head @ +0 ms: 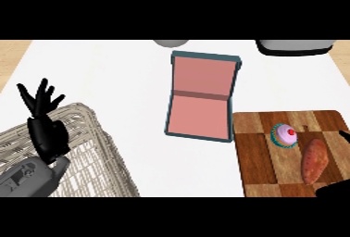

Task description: Pick the sweet potato from the cutting board and place it in the cardboard box

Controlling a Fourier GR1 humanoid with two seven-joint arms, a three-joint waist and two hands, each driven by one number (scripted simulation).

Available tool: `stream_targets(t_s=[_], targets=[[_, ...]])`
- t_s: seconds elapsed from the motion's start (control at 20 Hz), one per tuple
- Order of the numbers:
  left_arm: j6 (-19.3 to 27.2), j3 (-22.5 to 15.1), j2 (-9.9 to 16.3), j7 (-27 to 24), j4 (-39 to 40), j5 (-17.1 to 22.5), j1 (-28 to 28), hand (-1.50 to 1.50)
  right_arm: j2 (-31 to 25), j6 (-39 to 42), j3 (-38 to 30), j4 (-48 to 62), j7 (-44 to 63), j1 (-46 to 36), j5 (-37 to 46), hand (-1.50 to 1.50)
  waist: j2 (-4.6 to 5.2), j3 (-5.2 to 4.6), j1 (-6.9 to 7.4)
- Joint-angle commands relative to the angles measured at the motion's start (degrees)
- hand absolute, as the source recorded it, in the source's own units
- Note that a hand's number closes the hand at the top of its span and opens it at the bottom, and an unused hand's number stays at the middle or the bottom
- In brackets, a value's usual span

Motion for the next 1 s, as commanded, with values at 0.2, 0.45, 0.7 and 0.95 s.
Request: stream_targets(t_s=[0.2, 0.45, 0.7, 0.95], targets=[[-13.7, -13.1, -1.5, 3.0, -4.8, 3.6, 2.9, 0.00, 1.7, -1.3, 0.8, 1.6, -0.2, -1.5, 1.8, -1.50, 0.88, -0.58, -0.07], [-12.2, -14.8, -0.9, 5.4, -5.6, 4.4, 0.4, 0.00, 2.2, -1.2, 1.5, 1.5, 0.2, -0.6, 1.9, -1.50, 0.52, -0.57, -0.55], [-12.4, -16.3, -1.1, 7.1, -4.9, 3.4, -1.3, 0.00, 3.4, -1.3, 2.5, 3.4, -1.0, -1.7, 3.0, -1.50, 0.88, -0.61, 0.56], [-12.5, -16.9, -0.6, 9.4, -5.1, 2.8, -3.6, 0.00, 4.8, -1.2, 3.9, 5.2, -0.1, -1.9, 3.6, -1.50, 0.76, -0.62, 1.59]])
